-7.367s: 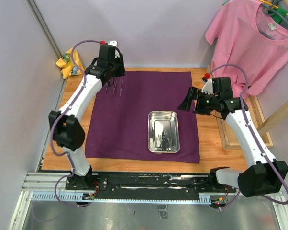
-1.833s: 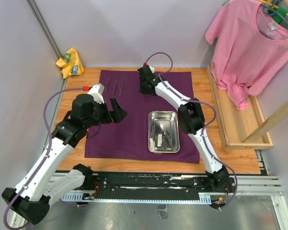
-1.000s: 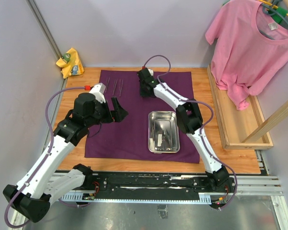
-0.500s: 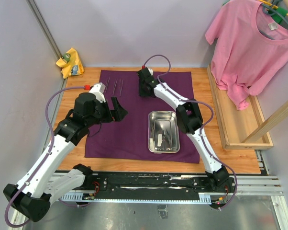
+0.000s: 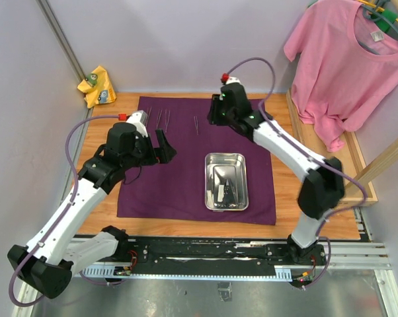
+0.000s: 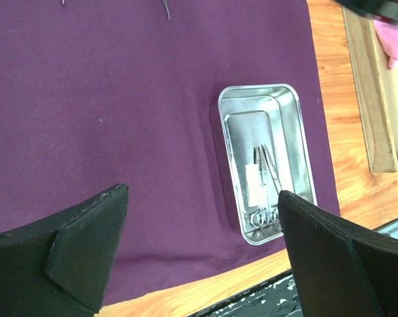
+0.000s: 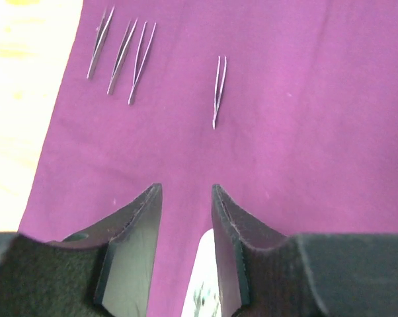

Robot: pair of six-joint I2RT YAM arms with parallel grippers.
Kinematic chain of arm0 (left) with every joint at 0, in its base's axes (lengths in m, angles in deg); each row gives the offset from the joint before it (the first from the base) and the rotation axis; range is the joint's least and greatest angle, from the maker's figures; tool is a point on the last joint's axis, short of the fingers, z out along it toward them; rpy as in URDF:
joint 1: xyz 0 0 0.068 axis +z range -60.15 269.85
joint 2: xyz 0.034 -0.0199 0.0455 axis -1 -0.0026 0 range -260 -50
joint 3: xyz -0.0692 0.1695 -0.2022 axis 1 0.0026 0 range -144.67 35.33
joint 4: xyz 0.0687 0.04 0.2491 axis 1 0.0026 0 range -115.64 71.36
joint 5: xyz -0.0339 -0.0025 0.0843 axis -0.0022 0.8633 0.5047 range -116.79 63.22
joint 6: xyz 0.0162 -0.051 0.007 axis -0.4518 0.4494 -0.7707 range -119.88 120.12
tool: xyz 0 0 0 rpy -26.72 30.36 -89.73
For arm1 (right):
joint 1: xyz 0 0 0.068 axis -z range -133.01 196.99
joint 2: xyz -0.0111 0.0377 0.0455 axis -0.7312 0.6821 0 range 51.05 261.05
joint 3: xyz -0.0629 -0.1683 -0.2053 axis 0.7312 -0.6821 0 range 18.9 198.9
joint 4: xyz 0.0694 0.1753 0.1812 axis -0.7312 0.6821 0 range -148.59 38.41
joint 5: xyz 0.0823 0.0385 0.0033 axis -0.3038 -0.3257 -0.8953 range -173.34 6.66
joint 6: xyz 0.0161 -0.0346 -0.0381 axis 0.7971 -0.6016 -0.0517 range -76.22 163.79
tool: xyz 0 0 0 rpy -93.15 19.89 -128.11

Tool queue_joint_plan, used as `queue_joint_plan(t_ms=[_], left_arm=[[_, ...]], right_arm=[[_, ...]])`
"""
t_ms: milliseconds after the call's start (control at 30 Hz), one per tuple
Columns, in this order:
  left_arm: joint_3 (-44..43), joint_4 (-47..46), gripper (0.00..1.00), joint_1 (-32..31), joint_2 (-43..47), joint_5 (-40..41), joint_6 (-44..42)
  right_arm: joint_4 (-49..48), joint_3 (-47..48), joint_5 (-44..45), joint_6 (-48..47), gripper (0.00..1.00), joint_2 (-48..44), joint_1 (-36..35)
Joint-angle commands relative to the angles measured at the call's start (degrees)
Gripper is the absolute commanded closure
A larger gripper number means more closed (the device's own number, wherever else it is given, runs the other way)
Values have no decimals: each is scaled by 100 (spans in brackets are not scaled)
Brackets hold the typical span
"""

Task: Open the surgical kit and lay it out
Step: Place the medical item in the surgical kit, then pick up the medical item from the container.

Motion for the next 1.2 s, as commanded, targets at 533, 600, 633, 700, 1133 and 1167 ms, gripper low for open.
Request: queue_joint_plan(t_ms=[533, 600, 633, 700, 1133, 1167], left_arm=[[269, -240, 1, -33, -405, 87, -41], [251, -256, 1, -32, -421, 88, -59], [237, -255, 1, -30, -435, 74, -66], [224, -262, 1, -34, -466, 58, -70], [328, -408, 1, -32, -540, 28, -34], [339, -410, 1, -32, -544, 41, -43]], right_arm=[[1402, -4558, -503, -579, 0, -4997, 427], [1454, -4668, -582, -515, 2, -5085, 429], [1468, -4697, -675, -485, 2, -5097, 429], [1523, -4674, -700, -366, 2, -5091, 429], [1079, -4485, -981, -934, 1, -4662, 244], [1073, -4433, -1033, -932, 1, -4488, 247]])
